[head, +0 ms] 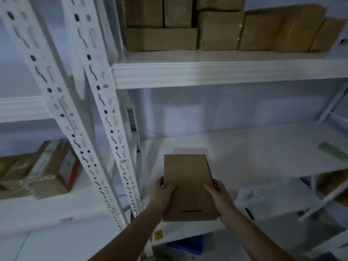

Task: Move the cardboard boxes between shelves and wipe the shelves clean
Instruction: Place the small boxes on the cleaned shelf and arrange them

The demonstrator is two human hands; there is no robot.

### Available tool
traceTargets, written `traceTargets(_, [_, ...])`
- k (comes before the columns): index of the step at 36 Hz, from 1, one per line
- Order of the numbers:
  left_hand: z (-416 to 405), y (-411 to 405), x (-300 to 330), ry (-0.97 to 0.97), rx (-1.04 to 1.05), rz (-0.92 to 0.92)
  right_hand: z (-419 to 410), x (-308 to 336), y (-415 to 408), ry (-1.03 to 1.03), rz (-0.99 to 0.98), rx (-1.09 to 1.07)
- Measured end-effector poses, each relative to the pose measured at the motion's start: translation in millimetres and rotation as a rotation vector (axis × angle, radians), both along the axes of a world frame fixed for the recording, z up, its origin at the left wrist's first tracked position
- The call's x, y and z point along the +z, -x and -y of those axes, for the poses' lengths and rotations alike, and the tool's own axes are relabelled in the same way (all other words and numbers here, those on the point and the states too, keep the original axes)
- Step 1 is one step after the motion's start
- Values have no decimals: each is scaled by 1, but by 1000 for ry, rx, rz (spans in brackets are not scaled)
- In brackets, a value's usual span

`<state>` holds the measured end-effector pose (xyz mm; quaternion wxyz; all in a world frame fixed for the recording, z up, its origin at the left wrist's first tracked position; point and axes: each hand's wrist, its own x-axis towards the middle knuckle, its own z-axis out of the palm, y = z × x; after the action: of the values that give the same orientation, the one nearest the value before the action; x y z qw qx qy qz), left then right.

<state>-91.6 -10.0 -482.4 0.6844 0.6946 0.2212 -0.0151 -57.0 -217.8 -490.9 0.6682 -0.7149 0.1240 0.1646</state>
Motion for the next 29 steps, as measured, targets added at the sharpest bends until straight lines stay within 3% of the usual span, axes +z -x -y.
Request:
traceTargets(15, [-59, -66, -46, -259, 121, -75, -62, -32, -92, 189, 89, 391])
traceTargets(29, [-73, -119, -80, -401, 159, -238, -86, -71, -153, 247, 99, 499])
